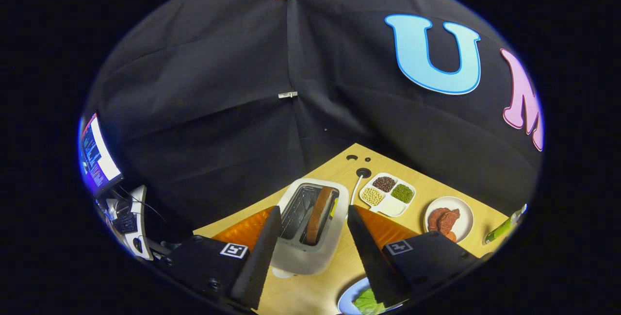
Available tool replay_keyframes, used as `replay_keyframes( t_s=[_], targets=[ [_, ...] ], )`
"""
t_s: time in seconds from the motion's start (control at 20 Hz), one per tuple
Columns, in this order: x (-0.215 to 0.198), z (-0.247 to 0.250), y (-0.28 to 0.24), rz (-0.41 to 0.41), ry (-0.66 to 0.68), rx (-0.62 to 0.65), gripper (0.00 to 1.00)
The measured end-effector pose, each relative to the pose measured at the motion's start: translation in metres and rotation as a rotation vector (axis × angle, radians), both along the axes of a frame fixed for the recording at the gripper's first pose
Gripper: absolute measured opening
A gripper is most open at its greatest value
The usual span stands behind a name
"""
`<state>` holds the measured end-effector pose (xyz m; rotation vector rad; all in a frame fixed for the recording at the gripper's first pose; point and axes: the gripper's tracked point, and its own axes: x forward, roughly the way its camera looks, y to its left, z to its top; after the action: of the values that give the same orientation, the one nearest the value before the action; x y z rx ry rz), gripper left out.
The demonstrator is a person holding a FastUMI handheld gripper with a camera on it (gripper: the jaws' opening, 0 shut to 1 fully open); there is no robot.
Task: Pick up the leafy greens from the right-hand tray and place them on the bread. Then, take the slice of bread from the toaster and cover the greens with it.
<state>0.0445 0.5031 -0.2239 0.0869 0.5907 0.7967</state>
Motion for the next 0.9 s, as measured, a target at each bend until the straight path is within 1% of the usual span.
replay_keyframes(
  t_s=[0.25,0.3,0.4,0.55,0.7,0.75,0.85,0.9],
  targets=[
    [0.018,-0.035,0.024,-0.029,0.051,-0.093,0.87],
    [0.02,-0.041,0.028,-0.035,0.06,-0.11,0.81],
    [0.027,-0.049,0.036,-0.041,0.07,-0.133,0.75],
    [0.038,-0.063,0.039,-0.078,0.072,-0.189,0.74],
    [0.041,-0.075,0.046,-0.091,0.103,-0.213,0.5],
    [0.042,-0.077,0.046,-0.098,0.106,-0.225,0.48],
    [0.043,-0.08,0.048,-0.102,0.111,-0.235,0.38],
    [0.043,-0.081,0.047,-0.104,0.113,-0.244,0.27]
  ],
)
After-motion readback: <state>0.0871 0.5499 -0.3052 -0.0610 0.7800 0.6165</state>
